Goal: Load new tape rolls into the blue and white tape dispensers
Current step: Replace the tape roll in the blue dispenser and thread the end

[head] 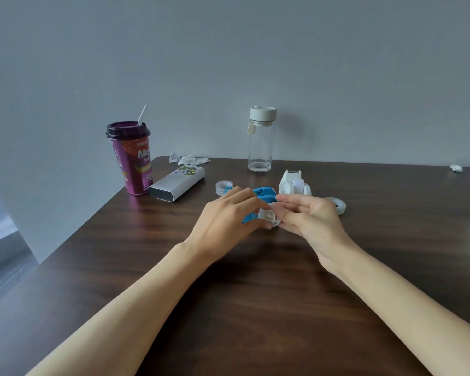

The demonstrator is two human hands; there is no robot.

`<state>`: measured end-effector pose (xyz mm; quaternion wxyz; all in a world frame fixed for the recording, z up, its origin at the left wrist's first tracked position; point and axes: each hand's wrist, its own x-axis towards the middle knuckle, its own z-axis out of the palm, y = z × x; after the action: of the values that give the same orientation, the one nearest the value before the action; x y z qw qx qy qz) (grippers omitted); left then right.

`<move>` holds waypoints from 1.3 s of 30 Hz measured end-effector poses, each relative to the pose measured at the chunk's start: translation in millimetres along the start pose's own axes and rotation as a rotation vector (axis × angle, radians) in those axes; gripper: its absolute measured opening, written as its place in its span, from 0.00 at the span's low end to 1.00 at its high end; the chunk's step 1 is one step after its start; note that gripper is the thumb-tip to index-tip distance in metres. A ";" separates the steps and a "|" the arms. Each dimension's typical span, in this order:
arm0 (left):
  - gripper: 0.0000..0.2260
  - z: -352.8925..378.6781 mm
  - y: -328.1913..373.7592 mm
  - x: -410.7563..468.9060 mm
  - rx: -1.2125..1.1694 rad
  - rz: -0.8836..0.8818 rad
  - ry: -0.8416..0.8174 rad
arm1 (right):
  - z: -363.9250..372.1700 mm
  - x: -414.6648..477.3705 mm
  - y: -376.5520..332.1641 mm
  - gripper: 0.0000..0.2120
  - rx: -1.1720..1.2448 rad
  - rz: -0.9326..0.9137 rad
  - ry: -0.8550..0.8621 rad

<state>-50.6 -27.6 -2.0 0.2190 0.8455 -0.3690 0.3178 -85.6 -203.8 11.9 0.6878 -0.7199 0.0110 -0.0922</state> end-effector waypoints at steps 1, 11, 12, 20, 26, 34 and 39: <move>0.17 0.3 -0.1 -0.4 -0.005 0.000 -0.004 | 0.0 -0.6 -0.1 0.15 0.002 0.007 -0.001; 0.09 4.3 -1.7 -3.1 -0.046 -0.025 -0.002 | 1.1 -3.0 -0.1 0.14 0.011 0.058 -0.002; 0.09 4.4 -1.9 -3.3 -0.046 -0.024 0.000 | 1.3 -3.1 -0.2 0.14 0.011 0.062 -0.003; 0.12 3.4 -1.0 -3.0 -0.046 0.002 -0.017 | 1.6 -2.2 1.5 0.13 0.005 0.095 0.012; 0.09 6.7 -3.3 -4.6 -0.045 -0.015 -0.041 | 2.6 -1.4 2.6 0.13 0.014 0.132 0.034; 0.16 8.4 -4.2 -4.9 -0.026 0.021 -0.045 | 3.5 0.1 2.2 0.12 0.050 0.137 0.064; 0.13 0.3 -2.3 -1.9 -0.041 -0.014 0.020 | 0.6 2.2 -1.0 0.11 -0.063 -0.002 0.082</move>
<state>-49.7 -25.4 -3.8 0.2421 0.8401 -0.3673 0.3172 -83.4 -203.5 13.1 0.6636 -0.7369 0.0414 -0.1218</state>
